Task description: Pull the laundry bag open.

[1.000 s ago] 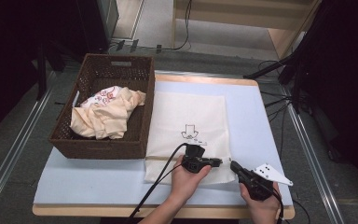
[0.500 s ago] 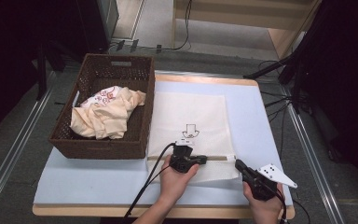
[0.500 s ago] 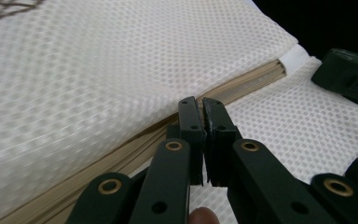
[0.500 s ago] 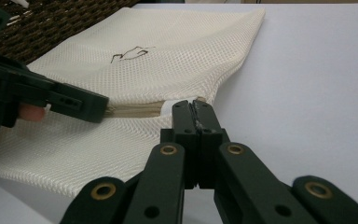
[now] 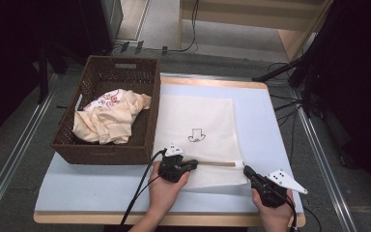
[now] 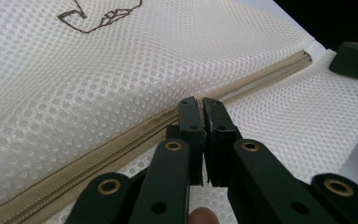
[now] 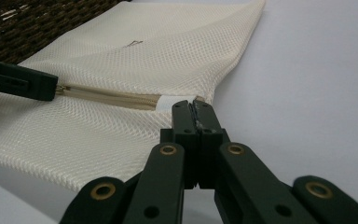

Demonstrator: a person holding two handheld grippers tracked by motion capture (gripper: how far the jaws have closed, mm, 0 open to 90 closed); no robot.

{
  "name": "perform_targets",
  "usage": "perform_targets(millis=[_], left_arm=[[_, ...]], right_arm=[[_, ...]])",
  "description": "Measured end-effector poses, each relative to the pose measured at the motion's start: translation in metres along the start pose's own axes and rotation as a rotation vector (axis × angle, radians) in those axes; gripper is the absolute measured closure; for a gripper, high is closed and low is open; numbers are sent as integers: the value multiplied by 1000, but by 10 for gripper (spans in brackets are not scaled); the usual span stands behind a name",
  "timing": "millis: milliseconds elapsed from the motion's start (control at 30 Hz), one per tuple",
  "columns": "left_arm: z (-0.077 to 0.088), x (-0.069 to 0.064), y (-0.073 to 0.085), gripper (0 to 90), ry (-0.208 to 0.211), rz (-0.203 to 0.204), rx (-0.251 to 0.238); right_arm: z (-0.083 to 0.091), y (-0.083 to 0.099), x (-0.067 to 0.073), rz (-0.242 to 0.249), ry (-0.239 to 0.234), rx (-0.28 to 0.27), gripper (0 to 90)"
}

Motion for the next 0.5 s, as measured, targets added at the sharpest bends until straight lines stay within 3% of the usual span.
perform_targets(millis=[400, 433, 467, 500], left_arm=[[12, 7, 1, 871, -31, -43, -2], [13, 11, 1, 872, -66, -60, -5], [14, 12, 1, 872, -54, -47, -9], [15, 15, 1, 872, -55, -25, -9]], right_arm=[[0, 3, 3, 10, -4, 13, 900], [0, 3, 4, 8, -6, 15, 900], [1, 3, 2, 13, 13, 18, 900], [1, 3, 1, 0, 1, 13, 900]])
Point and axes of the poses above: each handheld gripper's, and its own axes: z roughly backward along the jaws, y roughly out of its underside, x roughly to its left, the point moved 9 cm from there along -z, roughly forward along the jaws, and after that the axes turned 13 degrees about -x, right-handed, at the moved point
